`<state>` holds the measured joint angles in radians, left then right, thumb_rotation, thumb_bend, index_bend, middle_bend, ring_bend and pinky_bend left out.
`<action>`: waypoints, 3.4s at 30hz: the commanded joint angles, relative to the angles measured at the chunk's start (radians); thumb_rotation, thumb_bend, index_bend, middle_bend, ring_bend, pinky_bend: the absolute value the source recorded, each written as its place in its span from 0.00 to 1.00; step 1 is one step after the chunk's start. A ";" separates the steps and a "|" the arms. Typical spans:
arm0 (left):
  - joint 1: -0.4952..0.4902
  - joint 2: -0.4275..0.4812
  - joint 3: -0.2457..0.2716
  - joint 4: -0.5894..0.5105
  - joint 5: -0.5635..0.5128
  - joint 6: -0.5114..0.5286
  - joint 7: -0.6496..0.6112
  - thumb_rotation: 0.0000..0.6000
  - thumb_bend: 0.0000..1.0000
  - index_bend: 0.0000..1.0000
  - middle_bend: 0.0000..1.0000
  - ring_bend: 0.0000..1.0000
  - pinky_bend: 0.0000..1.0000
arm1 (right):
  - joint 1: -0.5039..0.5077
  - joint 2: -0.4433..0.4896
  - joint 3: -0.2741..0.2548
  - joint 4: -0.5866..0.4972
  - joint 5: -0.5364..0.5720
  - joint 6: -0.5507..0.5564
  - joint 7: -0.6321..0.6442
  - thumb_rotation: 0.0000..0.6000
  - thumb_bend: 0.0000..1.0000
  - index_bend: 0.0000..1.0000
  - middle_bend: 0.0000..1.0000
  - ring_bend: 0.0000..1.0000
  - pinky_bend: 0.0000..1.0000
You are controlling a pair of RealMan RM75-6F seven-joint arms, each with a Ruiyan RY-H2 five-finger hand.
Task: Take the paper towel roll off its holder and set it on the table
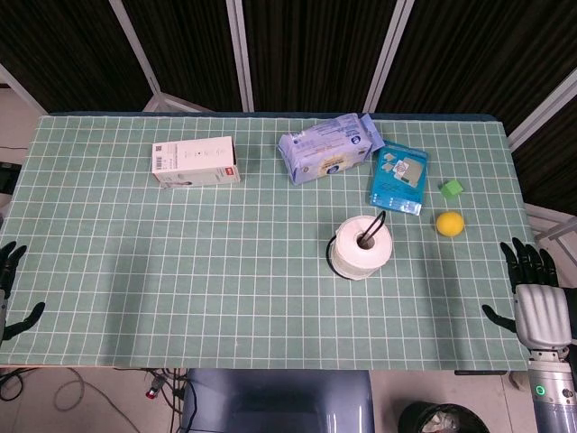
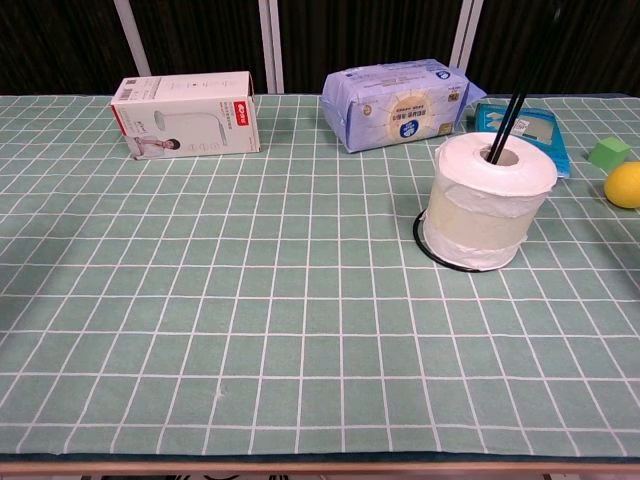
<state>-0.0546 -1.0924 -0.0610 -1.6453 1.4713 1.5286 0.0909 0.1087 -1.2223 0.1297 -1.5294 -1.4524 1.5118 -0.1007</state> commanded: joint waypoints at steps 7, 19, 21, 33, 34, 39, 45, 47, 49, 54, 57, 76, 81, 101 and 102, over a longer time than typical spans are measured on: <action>0.004 -0.004 0.002 0.000 0.008 0.012 0.004 1.00 0.24 0.05 0.00 0.00 0.00 | 0.001 0.001 -0.002 0.002 -0.003 -0.002 0.003 1.00 0.00 0.00 0.00 0.00 0.00; 0.004 -0.003 -0.001 -0.001 0.011 0.018 -0.001 1.00 0.24 0.05 0.00 0.00 0.00 | 0.004 0.006 -0.002 -0.011 0.010 -0.023 0.035 1.00 0.00 0.00 0.00 0.00 0.00; 0.009 -0.004 0.001 -0.002 0.018 0.028 0.002 1.00 0.24 0.05 0.00 0.00 0.00 | 0.007 0.005 -0.007 -0.008 0.013 -0.038 0.052 1.00 0.00 0.00 0.00 0.00 0.00; 0.009 -0.005 0.005 -0.012 0.010 0.019 0.021 1.00 0.24 0.05 0.00 0.00 0.00 | 0.049 0.086 -0.001 -0.164 0.108 -0.273 0.481 1.00 0.00 0.00 0.00 0.00 0.00; 0.009 -0.005 0.004 -0.013 0.010 0.017 0.022 1.00 0.24 0.05 0.00 0.00 0.00 | 0.060 0.091 0.009 -0.170 0.118 -0.296 0.527 1.00 0.00 0.00 0.00 0.00 0.00; 0.011 -0.005 0.003 -0.014 0.008 0.021 0.023 1.00 0.24 0.05 0.00 0.00 0.00 | 0.127 0.082 0.083 -0.174 0.212 -0.439 0.771 1.00 0.00 0.00 0.00 0.00 0.00; 0.010 -0.005 0.004 -0.015 0.007 0.017 0.025 1.00 0.24 0.05 0.00 0.00 0.00 | 0.189 0.021 0.121 -0.117 0.273 -0.564 0.905 1.00 0.00 0.00 0.00 0.00 0.00; 0.009 -0.005 0.004 -0.015 0.006 0.016 0.026 1.00 0.24 0.05 0.00 0.00 0.00 | 0.199 -0.019 0.120 -0.091 0.281 -0.563 0.890 1.00 0.00 0.00 0.00 0.00 0.00; 0.008 -0.005 0.003 -0.015 0.003 0.012 0.027 1.00 0.24 0.05 0.00 0.00 0.00 | 0.208 -0.064 0.121 -0.068 0.292 -0.560 0.879 1.00 0.00 0.00 0.00 0.00 0.00; 0.007 -0.006 0.001 -0.014 -0.001 0.009 0.029 1.00 0.24 0.05 0.00 0.00 0.00 | 0.225 -0.152 0.120 -0.029 0.292 -0.555 0.866 1.00 0.00 0.00 0.00 0.00 0.00; 0.006 -0.006 0.001 -0.015 -0.004 0.007 0.031 1.00 0.24 0.05 0.00 0.00 0.00 | 0.230 -0.187 0.117 -0.019 0.284 -0.544 0.849 1.00 0.00 0.00 0.00 0.00 0.00; 0.004 -0.008 -0.001 -0.013 -0.009 0.003 0.037 1.00 0.24 0.05 0.00 0.00 0.00 | 0.297 -0.357 0.153 0.107 0.364 -0.583 0.739 1.00 0.00 0.00 0.00 0.00 0.00; 0.003 -0.008 -0.001 -0.011 -0.010 0.002 0.037 1.00 0.24 0.05 0.00 0.00 0.00 | 0.317 -0.383 0.170 0.129 0.379 -0.601 0.722 1.00 0.00 0.00 0.00 0.00 0.00; 0.002 -0.004 -0.003 -0.009 -0.017 -0.002 0.028 1.00 0.24 0.05 0.00 0.00 0.00 | 0.380 -0.462 0.236 0.196 0.457 -0.650 0.669 1.00 0.00 0.00 0.00 0.00 0.00; 0.002 -0.004 -0.003 -0.009 -0.018 -0.003 0.027 1.00 0.24 0.05 0.00 0.00 0.00 | 0.381 -0.467 0.239 0.200 0.462 -0.650 0.669 1.00 0.00 0.00 0.01 0.01 0.00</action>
<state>-0.0527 -1.0964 -0.0642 -1.6539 1.4538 1.5261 0.1178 0.4878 -1.6855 0.3660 -1.3324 -0.9942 0.8624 0.5684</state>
